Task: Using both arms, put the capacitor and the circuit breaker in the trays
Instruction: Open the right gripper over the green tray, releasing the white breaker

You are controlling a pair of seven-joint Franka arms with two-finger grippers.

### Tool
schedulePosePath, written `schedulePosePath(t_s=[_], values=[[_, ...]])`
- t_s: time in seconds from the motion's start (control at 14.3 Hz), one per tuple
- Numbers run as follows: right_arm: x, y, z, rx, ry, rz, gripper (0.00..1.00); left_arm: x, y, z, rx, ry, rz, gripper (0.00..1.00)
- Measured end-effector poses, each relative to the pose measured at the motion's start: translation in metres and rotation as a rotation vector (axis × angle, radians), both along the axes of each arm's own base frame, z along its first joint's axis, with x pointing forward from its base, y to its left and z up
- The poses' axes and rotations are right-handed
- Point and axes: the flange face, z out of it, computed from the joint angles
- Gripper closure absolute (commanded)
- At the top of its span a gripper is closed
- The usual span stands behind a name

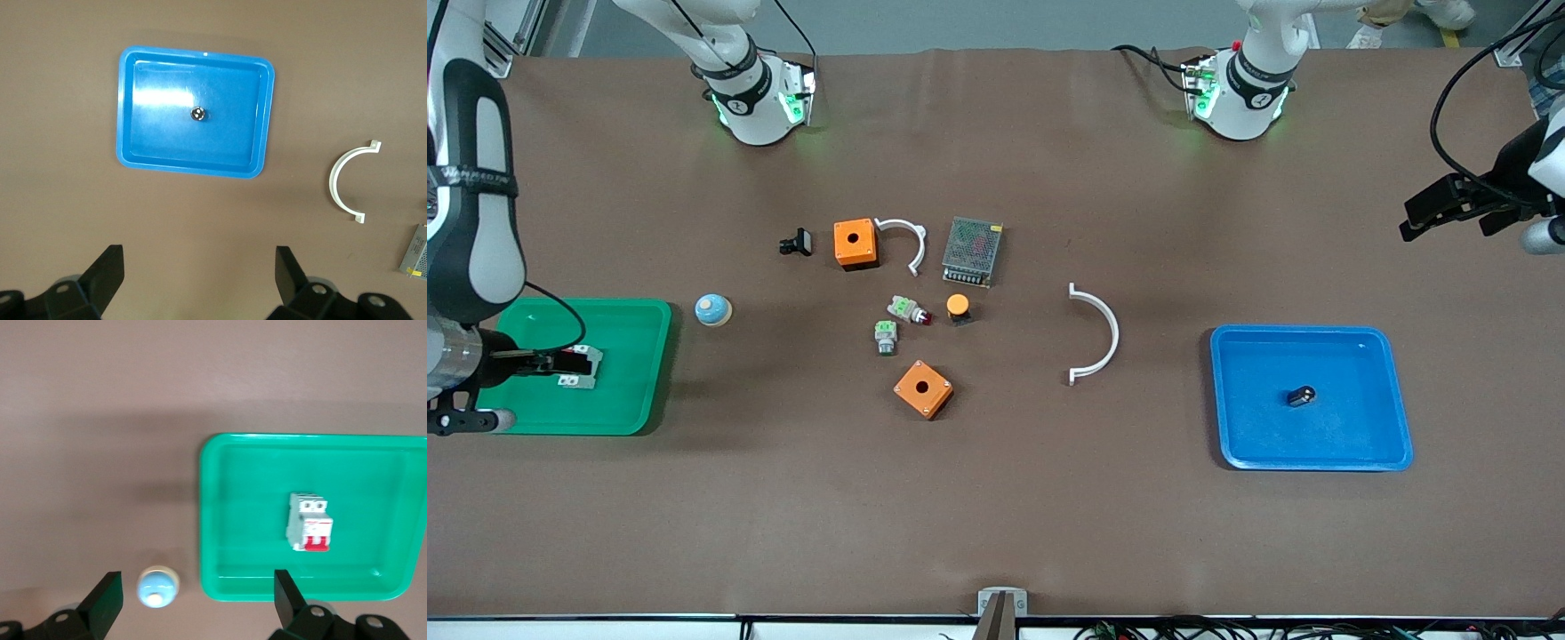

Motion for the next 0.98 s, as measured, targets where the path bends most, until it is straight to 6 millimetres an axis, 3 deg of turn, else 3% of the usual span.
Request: schedulePosePath(t_s=[0.28,0.56,0.77,0.98], values=[[-0.012,0.057,0.031,-0.012,-0.011,-0.016,0.00,0.002,0.002,0.001,-0.001,-0.002,0.003,0.00],[-0.033,0.088,0.071,-0.010,0.008,0.020,0.00,0.005,0.002,-0.002,-0.001,0.002,0.003,0.00],[-0.044,0.093,0.097,-0.009,-0.003,0.026,0.00,0.005,0.002,-0.002,-0.002,0.004,0.003,0.00],[-0.045,0.082,0.102,-0.011,-0.011,0.008,0.00,0.005,0.002,-0.002,-0.002,0.004,0.003,0.00]])
